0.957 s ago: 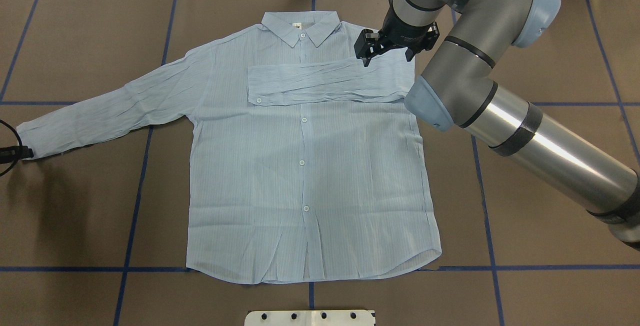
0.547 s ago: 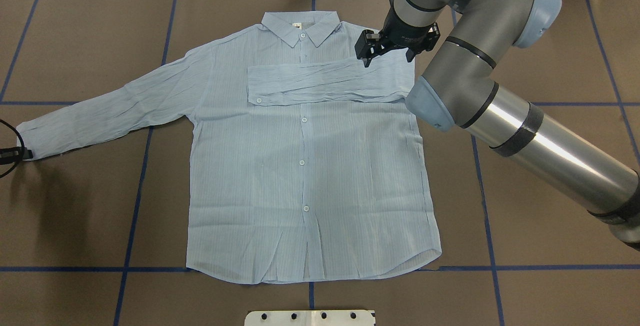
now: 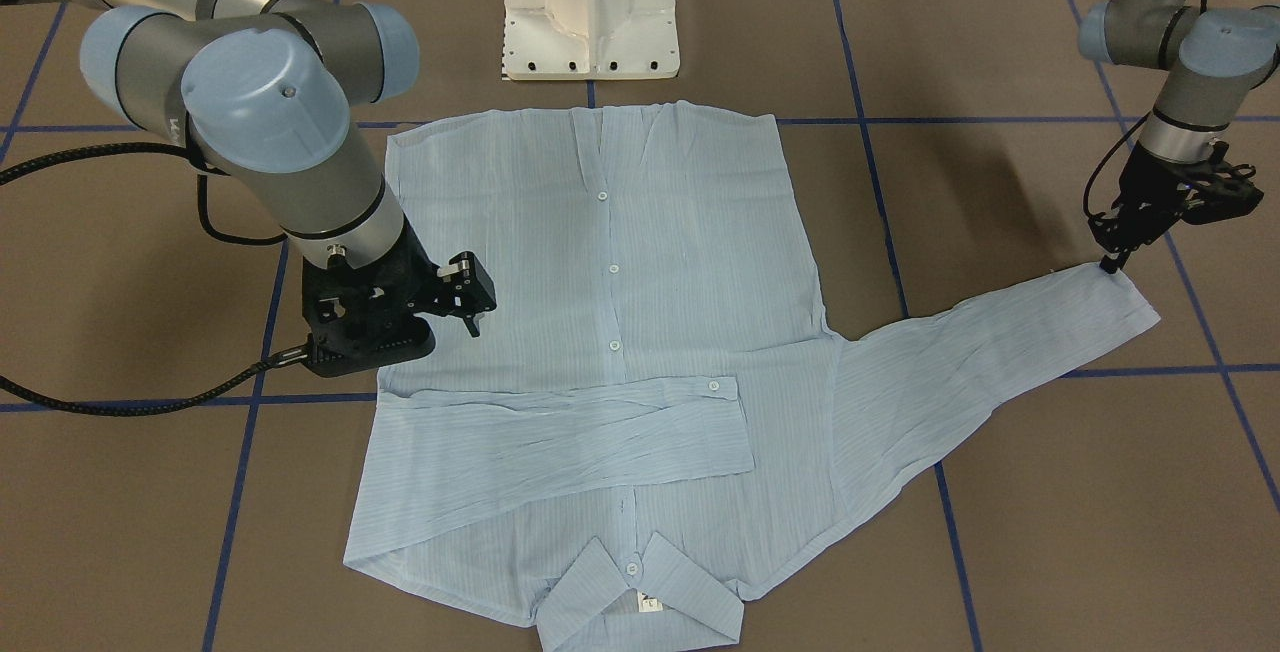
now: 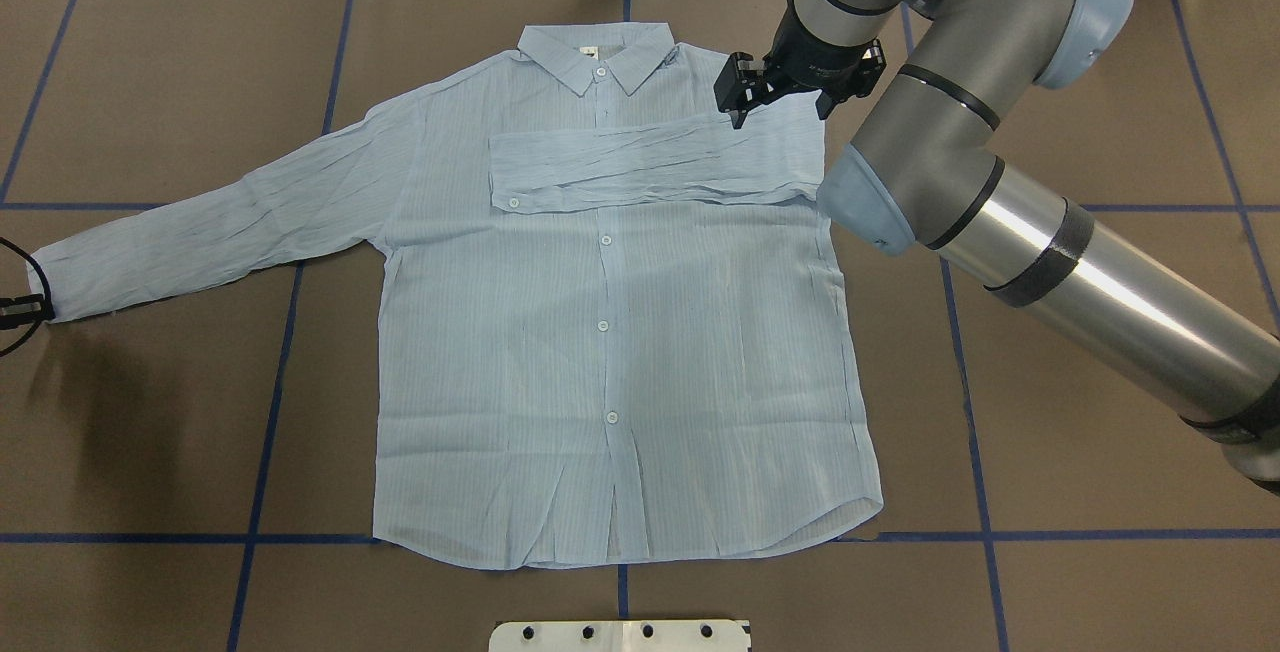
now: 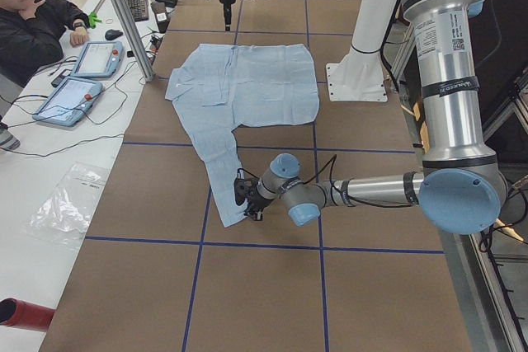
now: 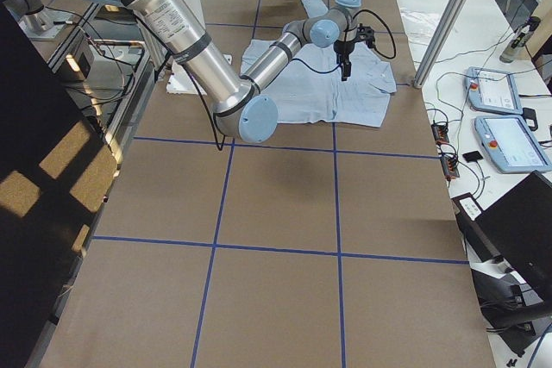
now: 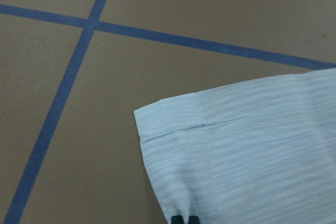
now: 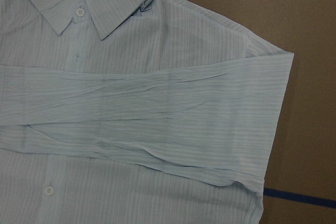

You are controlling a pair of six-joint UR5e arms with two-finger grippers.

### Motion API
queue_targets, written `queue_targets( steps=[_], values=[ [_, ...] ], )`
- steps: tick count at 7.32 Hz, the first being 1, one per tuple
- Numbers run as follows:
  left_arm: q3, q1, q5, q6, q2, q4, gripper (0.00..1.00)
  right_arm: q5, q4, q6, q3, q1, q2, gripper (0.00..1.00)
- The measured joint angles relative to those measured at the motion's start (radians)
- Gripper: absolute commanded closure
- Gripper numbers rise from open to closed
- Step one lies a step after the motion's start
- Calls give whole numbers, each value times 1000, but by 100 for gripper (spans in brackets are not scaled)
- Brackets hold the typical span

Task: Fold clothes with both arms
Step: 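Grasp the other sleeve's cuff with the left gripper while the right gripper holds above, then carry the sleeve cuff across the chest with the left gripper while the right gripper withdraws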

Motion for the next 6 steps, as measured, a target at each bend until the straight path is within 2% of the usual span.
queue_targets(
  steps=[2,3,5,6],
  values=[
    [-46,-7,-24,14,6,7,100,8,-1,0,4,6,-7,0],
    [-102,-21,-65,44,7,45,100,15,-2,0,17,9,-24,0],
    [-250,-59,-122,84,-50,259,100,42,-4,0,56,21,-88,0],
    [-304,-68,-130,88,-146,415,100,48,-4,-1,77,27,-128,0]
  ],
)
